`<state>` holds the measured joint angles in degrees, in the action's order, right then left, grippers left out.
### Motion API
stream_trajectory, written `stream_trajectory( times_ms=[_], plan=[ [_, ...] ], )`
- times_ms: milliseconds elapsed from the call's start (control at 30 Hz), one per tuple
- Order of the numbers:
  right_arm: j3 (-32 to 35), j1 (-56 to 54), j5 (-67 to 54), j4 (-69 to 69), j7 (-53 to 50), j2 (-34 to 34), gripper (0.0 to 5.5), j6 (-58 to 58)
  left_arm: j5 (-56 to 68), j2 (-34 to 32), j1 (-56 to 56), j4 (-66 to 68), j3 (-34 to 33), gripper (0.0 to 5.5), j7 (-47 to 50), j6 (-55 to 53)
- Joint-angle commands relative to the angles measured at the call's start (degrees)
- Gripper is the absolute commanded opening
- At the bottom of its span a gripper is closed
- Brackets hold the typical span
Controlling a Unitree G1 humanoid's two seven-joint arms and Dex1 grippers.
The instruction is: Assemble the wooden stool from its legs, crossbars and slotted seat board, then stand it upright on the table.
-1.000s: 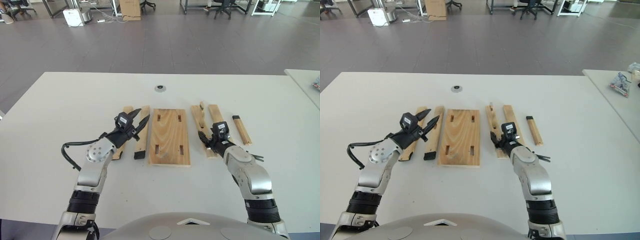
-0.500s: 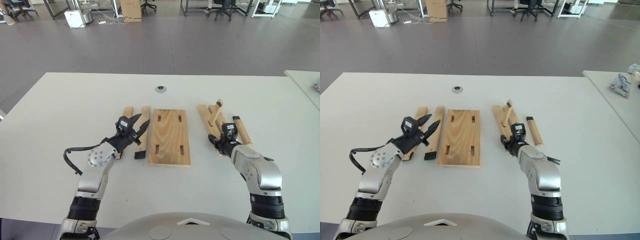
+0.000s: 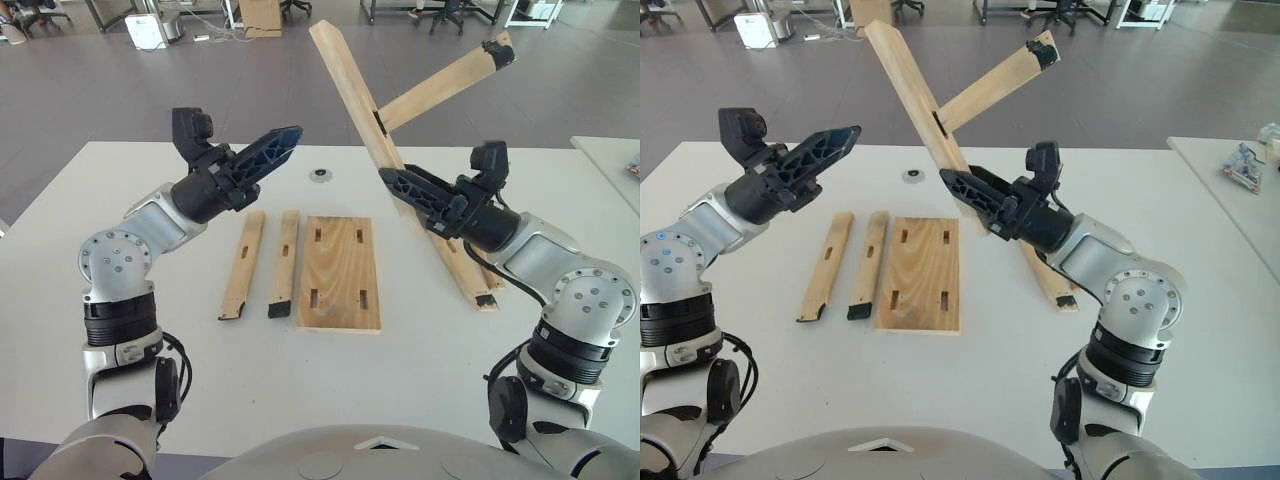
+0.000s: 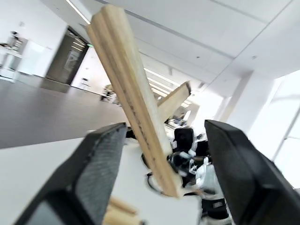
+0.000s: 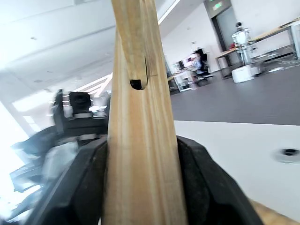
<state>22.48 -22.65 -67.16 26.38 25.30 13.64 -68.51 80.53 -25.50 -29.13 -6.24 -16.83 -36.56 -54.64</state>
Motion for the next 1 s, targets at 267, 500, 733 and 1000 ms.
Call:
stream_trajectory(
  times_ms=[267, 500, 733, 1000],
  plan=[
    [-8.6, 4.7, -13.9, 2.4, -1.0, 6.8, 2.09, -0.4, 6.8, -1.6, -3.2, 0.9, -1.0, 3.82, 3.4, -4.9],
    [-11.3, 5.9, -16.8, 1.0, -0.8, 10.9, 2.09, 1.4, 9.0, -3.8, 0.0, -0.5, -1.1, 3.12, -0.1, -7.7],
    [-13.5, 7.0, -18.2, 0.2, -2.1, 12.9, 2.09, 3.1, 8.1, -4.2, 1.8, -1.3, 0.0, 2.09, -1.2, -7.4],
    [-15.1, 8.8, -15.5, -1.2, -3.6, 13.7, 2.58, 6.9, 0.2, -4.5, -0.2, 2.2, -1.0, 2.08, -0.2, -1.4]
  ],
)
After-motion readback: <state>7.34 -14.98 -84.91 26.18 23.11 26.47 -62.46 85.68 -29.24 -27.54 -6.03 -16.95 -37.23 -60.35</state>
